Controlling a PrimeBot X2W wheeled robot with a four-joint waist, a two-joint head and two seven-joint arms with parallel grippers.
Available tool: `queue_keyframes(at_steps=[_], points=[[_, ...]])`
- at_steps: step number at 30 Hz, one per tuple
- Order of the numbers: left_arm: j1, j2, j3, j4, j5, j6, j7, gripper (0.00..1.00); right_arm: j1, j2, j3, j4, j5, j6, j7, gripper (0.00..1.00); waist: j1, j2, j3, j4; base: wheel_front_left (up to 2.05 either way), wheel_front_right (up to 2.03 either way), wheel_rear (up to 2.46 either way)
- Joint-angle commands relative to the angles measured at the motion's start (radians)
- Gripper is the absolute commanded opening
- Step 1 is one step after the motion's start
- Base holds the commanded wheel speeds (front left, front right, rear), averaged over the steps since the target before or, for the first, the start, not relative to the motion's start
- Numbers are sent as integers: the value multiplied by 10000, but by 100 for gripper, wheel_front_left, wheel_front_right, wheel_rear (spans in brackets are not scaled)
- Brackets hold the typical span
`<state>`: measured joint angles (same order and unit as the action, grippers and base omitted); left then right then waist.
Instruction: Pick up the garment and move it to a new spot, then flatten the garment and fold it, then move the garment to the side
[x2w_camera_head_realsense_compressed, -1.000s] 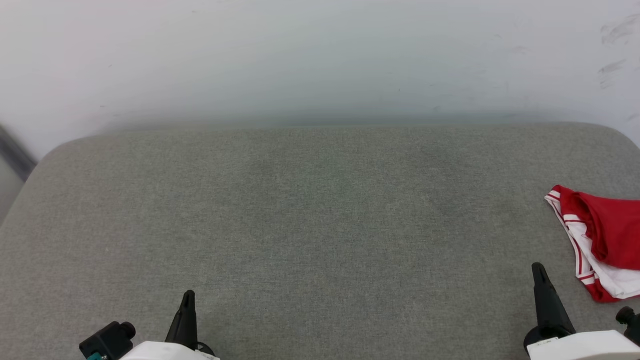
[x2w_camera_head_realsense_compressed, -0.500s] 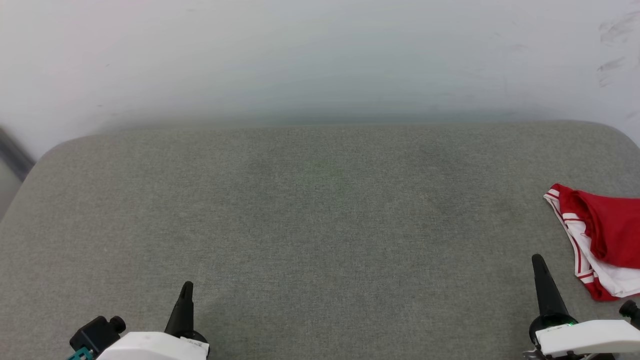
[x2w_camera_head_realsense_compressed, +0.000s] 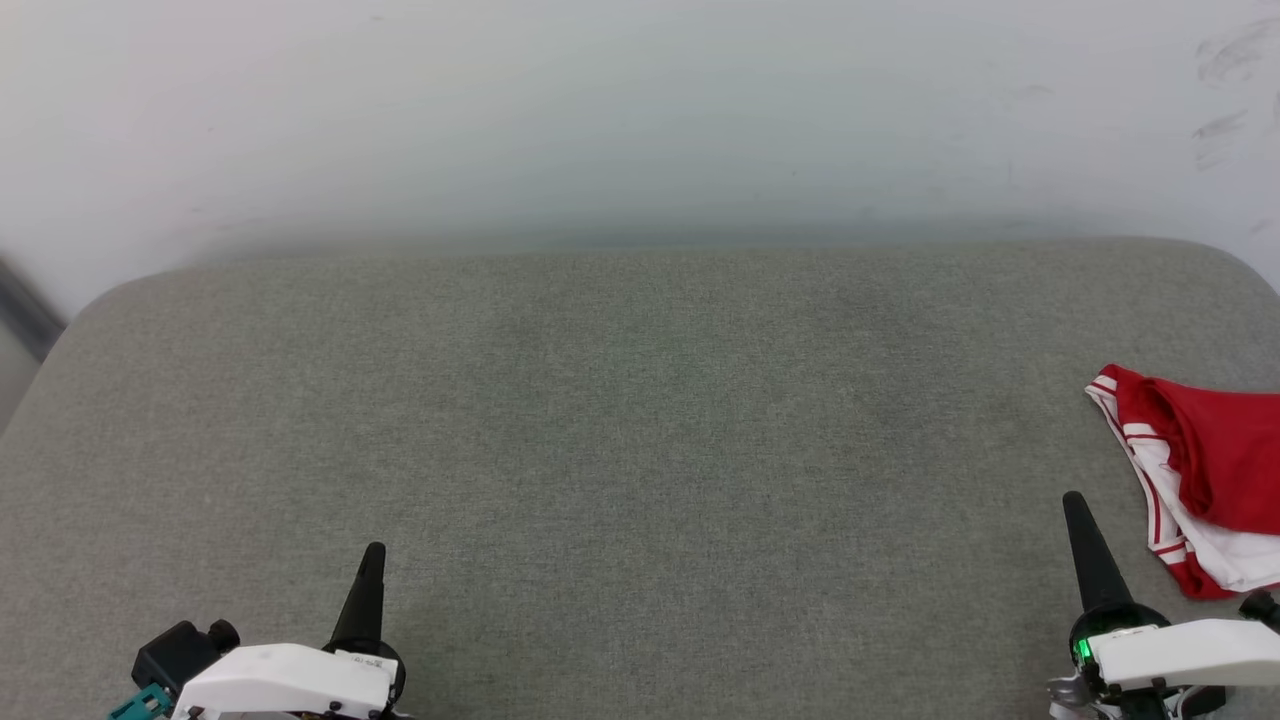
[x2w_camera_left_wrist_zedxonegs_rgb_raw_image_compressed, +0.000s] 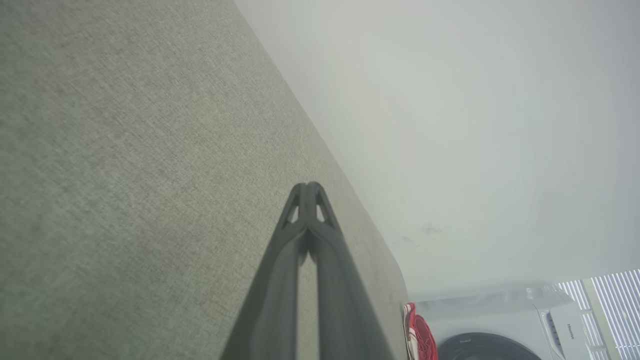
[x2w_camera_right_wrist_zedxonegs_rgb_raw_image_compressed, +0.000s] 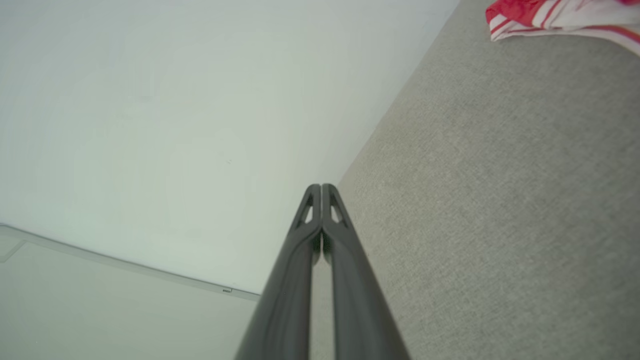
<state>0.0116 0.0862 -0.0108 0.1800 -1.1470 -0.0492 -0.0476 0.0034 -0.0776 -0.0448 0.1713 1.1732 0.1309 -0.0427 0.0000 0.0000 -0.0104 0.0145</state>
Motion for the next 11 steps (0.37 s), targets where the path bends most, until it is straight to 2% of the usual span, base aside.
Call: queue_keyframes(at_steps=[1,11], points=[[-227,56,84,-23,-314,-86,69,0,-227,-76,-27,-4,314,-1,81,0,0,0,4,-4,0,0,0],[-462,45,233,118,-1345,-255,325,0,-432,-67,-87,147,1278,-1,341,0,0,0,28,-30,0,0,0]])
